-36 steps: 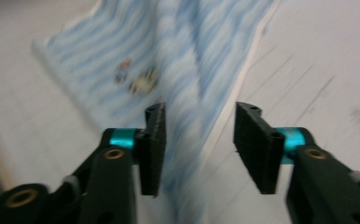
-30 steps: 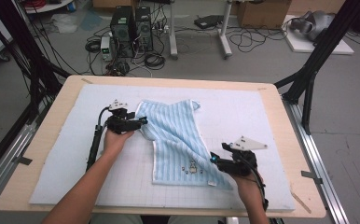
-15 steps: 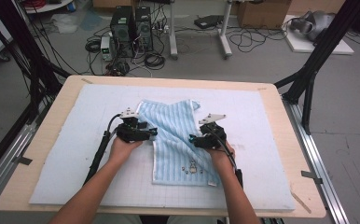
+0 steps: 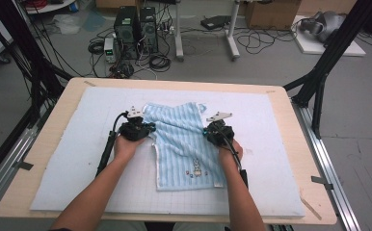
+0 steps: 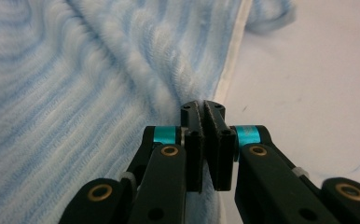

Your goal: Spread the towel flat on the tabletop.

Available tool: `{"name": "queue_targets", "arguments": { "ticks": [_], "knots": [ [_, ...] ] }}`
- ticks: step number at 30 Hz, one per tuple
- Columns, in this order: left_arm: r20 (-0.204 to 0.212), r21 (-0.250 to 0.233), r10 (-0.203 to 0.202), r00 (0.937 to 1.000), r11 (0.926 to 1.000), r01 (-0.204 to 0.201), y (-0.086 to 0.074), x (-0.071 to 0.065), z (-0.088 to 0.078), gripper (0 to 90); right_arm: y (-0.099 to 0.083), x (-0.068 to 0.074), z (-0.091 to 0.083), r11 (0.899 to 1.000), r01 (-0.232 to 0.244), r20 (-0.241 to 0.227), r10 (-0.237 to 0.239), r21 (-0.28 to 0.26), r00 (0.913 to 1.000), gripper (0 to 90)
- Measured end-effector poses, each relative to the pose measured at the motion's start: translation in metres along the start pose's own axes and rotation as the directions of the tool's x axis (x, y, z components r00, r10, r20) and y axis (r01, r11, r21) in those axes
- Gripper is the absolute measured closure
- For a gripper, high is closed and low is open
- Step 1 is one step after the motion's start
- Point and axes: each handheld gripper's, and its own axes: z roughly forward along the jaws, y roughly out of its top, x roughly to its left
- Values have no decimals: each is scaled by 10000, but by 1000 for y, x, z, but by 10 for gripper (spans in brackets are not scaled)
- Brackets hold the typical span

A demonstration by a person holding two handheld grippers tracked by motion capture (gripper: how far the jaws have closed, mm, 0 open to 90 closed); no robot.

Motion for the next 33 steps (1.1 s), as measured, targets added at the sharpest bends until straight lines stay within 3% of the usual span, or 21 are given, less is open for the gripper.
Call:
{"name": "queue_targets", "arguments": {
  "ticks": [2, 4, 6, 9, 12, 13, 14, 15, 16, 18, 21, 24, 26, 28, 33],
  "knots": [
    [-90, -191, -11, 10000, 9998, 9, 7, 1, 1, 857, 5, -4, 3, 9998, -21, 317, 27, -200, 9995, 865],
    [-322, -473, 234, 9992, 9986, -249, 17, 0, 1, 858, 12, -6, 4, 9996, -31, 666, 50, -293, 9978, 865],
    [-397, -288, 370, 9985, 9989, -381, 28, 3, 4, 859, 20, -8, 7, 9992, 43, 1034, -1, -401, 9946, 864],
    [-605, -259, 369, 9975, 9989, -386, 39, 8, 7, 859, 31, -10, 14, 9995, -33, 1147, 68, -303, 9934, 856],
    [-759, -270, 210, 9969, 9994, -231, 38, 12, 10, 848, 38, -12, 19, 9984, -493, 1422, 528, -282, 9884, 764],
    [-780, -91, 126, 9969, 9999, -133, 36, 12, 12, 795, 38, -15, 20, 9968, -753, 1438, 785, -278, 9865, 689],
    [-717, 78, -186, 9973, 9998, 192, 34, 13, 14, 620, 37, -16, 21, 9935, -1096, 1440, 1131, -319, 9831, 609],
    [-559, 124, -543, 9970, 9984, 550, 30, 14, 15, 501, 35, -18, 20, 9897, -1391, 1262, 1424, -348, 9817, 562],
    [-438, -12, -714, 9965, 9974, 714, 27, 14, 15, 460, 34, -19, 19, 9879, -1518, 1045, 1542, -308, 9825, 516],
    [-382, -261, -808, 9960, 9965, 798, 20, 13, 11, 428, 32, -21, 16, 9880, -1526, 698, 1540, -252, 9856, 453],
    [-334, -232, -829, 9960, 9963, 822, 14, 13, 5, 351, 29, -22, 5, 9863, -1509, 326, 1533, -670, 9876, 431],
    [-140, -445, -979, 9951, 9943, 972, 11, 11, -6, 320, 28, -21, -6, 9866, -1360, 200, 1383, -905, 9902, 386],
    [-59, -398, -818, 9966, 9959, 816, 10, 8, -14, 298, 26, -20, -15, 9858, -1275, 207, 1305, -1096, 9912, 327],
    [90, -439, -766, 9970, 9961, 770, 5, 3, -22, 298, 23, -20, -26, 9834, -1270, 152, 1300, -1299, 9914, 322],
    [606, -163, -553, 9966, 9983, 564, -10, -12, -37, 312, 3, -14, -53, 9885, -922, 325, 967, -1203, 9948, 303]
  ]
}}
